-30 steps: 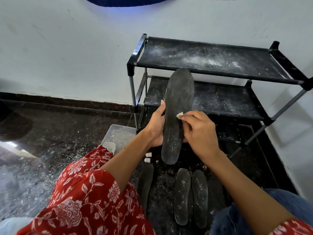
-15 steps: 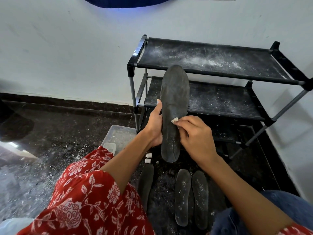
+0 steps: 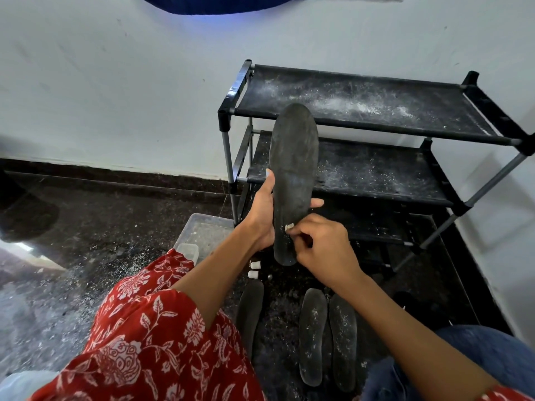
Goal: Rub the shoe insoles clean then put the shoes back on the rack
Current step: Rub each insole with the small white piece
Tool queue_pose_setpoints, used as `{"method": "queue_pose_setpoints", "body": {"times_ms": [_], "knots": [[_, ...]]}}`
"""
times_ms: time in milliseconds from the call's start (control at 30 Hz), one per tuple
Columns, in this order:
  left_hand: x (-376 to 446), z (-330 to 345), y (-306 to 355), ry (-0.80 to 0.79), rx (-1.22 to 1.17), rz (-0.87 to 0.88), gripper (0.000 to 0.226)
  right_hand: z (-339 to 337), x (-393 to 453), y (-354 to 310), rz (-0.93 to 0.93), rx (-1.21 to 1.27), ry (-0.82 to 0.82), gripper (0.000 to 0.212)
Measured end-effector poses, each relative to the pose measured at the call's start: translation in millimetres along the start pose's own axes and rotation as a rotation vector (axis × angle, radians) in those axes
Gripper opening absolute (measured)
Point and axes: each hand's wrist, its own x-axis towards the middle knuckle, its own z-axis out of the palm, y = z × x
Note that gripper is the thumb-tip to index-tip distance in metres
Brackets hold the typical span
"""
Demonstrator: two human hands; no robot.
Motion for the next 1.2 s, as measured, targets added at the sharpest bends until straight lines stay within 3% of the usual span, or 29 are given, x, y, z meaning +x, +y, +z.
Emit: {"method": "queue_pose_setpoints", "body": {"times_ms": [167,400,567,633,767,967,1100,1200], "knots": [[0.3,-0.3,2.2,-0.01,-0.029,-0.017,0.082,-5.5,7.2,0.6,0.008,0.025,0.167,0.017],[1.4,-3.5,3.5,-0.013,-0.025,-0.002,0.076,0.6,-1.3,-1.5,0.058,0.024,-0.086,0.014],[2.5,-5.0,4.5,0.0,-0.031,-0.021,0.083,-6.0,4.7,-3.3,0.061,0.087,0.162,0.015],[2.4,-4.6,3.2,0.002,-0.04,-0.021,0.083,-5.7,5.7,-0.8,0.065,0.028,0.106,0.017],[3.2,-5.7,2.3,-0.004,-0.045,-0.01,0.077,-1.8,-1.2,0.2,0.166,-0.051,-0.168,0.013],[3.9,-5.1,2.7,-0.006,-0.037,-0.029,0.081,-6.2,6.0,-3.3,0.131,0.067,0.128,0.015],[4.6,-5.7,0.8,0.011,-0.047,-0.037,0.08,-1.3,2.8,-1.4,0.157,0.046,-0.045,0.014],[3.7,-5.1,0.6,0.009,-0.003,-0.042,0.079,-4.3,3.2,-5.3,0.077,0.103,0.061,0.014]]}}
